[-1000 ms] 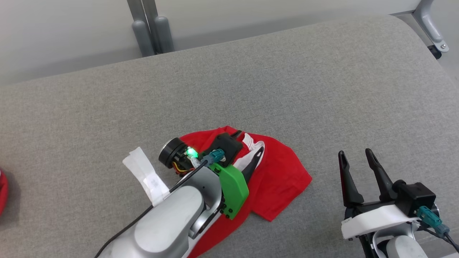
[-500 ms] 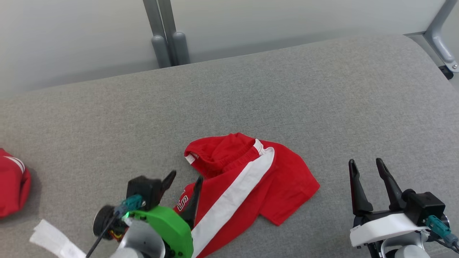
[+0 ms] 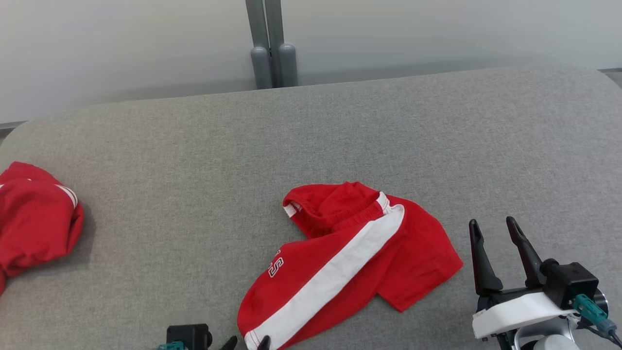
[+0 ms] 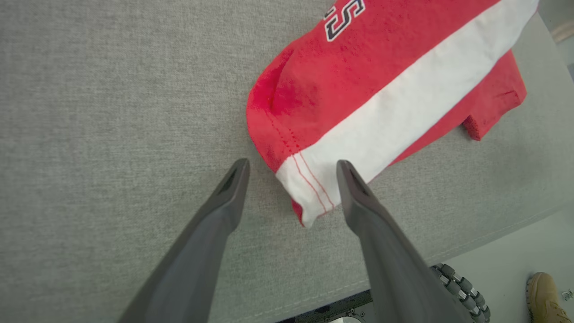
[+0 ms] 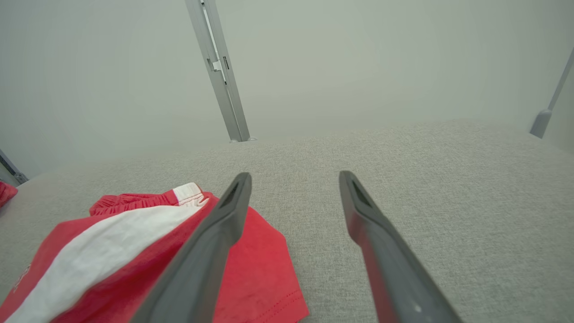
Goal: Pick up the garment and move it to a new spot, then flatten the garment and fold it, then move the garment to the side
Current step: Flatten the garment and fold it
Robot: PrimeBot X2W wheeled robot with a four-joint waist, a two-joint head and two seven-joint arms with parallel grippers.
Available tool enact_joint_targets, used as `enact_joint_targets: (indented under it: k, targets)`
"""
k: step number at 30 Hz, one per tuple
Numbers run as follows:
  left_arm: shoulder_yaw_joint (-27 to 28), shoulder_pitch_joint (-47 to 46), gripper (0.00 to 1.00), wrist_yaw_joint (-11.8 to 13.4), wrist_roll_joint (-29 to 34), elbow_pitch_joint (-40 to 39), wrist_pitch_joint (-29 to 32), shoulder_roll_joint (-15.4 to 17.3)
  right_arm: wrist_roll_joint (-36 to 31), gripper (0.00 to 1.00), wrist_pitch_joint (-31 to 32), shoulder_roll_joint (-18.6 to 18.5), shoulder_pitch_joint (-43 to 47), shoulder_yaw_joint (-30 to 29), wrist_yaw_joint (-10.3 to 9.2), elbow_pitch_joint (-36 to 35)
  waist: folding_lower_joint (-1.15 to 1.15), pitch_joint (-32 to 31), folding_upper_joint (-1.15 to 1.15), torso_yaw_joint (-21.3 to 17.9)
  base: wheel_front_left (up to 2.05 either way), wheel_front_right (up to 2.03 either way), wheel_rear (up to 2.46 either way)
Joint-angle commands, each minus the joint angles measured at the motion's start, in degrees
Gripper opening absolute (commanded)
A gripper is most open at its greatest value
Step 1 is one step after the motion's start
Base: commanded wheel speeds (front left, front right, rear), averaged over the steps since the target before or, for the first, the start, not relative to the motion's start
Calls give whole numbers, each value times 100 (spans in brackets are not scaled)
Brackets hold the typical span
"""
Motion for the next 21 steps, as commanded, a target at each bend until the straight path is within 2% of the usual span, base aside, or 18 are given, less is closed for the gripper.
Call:
enact_joint_targets:
  k: [1,7,8,9,10,13,21]
  targets:
    - [-1,70,100,-60,-61,79,29,-54,-12,100,-20,-28,-31,-4,3,-10,0,31,0,67,0,0,0]
    - [64,-88,100,-407,-428,608,-17,-363,-20,100,-20,-73,-95,58,3,3,0,86,0,80,0,0,0]
    - [92,-120,93,-446,-464,675,-62,-371,-15,100,-20,-83,-104,58,3,7,0,92,0,66,0,0,0]
    - [104,-135,36,-500,-501,726,-72,-394,-11,100,-20,-92,-105,59,3,11,0,98,0,56,0,0,0]
    - [114,-159,0,-578,-544,767,-113,-434,-8,100,-20,-92,-111,49,3,13,0,105,0,43,0,0,0]
    - [173,-212,0,-688,-602,839,-179,-432,-7,100,-20,-94,-94,30,3,11,0,103,0,15,0,0,0]
    - [686,-325,0,-689,-787,529,-153,70,-8,100,-20,-61,-34,-5,3,21,0,69,0,2,0,0,0]
